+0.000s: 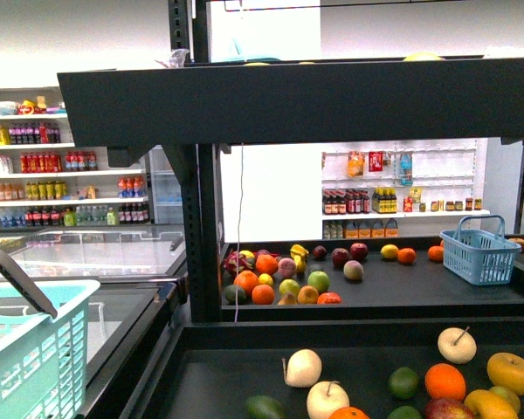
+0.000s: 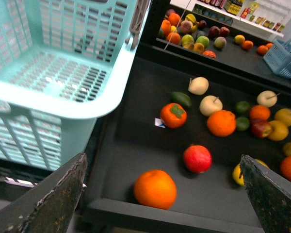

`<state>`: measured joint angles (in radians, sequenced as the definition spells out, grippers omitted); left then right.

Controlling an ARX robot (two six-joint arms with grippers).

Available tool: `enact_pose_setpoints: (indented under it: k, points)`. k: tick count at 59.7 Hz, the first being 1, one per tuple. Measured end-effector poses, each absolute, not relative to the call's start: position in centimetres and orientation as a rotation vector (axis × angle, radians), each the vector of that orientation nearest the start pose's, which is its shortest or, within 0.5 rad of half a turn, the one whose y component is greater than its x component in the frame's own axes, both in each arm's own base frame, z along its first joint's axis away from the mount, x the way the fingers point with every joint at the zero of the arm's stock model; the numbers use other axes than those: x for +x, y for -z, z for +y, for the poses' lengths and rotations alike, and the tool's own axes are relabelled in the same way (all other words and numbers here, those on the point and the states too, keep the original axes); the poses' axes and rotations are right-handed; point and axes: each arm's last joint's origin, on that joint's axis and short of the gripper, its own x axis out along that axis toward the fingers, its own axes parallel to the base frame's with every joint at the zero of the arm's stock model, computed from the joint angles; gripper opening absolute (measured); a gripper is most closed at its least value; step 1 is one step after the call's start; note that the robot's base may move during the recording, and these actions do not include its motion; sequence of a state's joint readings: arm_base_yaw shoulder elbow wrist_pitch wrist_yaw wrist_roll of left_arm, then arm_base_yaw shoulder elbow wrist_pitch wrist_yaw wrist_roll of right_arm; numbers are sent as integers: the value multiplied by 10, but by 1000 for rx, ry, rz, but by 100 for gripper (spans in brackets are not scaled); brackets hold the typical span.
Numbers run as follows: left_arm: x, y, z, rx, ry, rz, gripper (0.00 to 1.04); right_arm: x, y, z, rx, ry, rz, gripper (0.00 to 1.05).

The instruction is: Pick lemon from shelf

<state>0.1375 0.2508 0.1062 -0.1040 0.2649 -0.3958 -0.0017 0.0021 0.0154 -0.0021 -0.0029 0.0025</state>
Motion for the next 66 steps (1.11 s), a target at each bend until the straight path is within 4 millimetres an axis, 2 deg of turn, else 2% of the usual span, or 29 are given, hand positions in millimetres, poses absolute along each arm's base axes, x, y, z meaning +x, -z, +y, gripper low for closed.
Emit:
enact_pose_setpoints:
  k: [10,18,22,31,41,46,56,66]
  points:
    - [139,-214,30,-676,89,190,97,97,-168,0,2,-2,-11,97]
    - [186,-244,56,-856,56,169,97,97,-168,0,2,-2,-11,97]
    - [211,-251,70,-936,24,165,97,97,-168,0,2,-2,-11,97]
    - [256,-259,87,-1044,-3,160,97,97,-168,0,2,-2,-11,97]
    - [296,-268,94,-1128,11,132,97,97,-168,0,2,-2,-11,97]
    - [318,-263,97,-1187,3,122,97,97,-168,0,2,-2,-11,97]
    - [349,-250,103,-1248,-26,126,97,97,-168,0,2,-2,-11,97]
    - [366,-245,106,-1252,-46,129,97,97,-168,0,2,-2,-11,97]
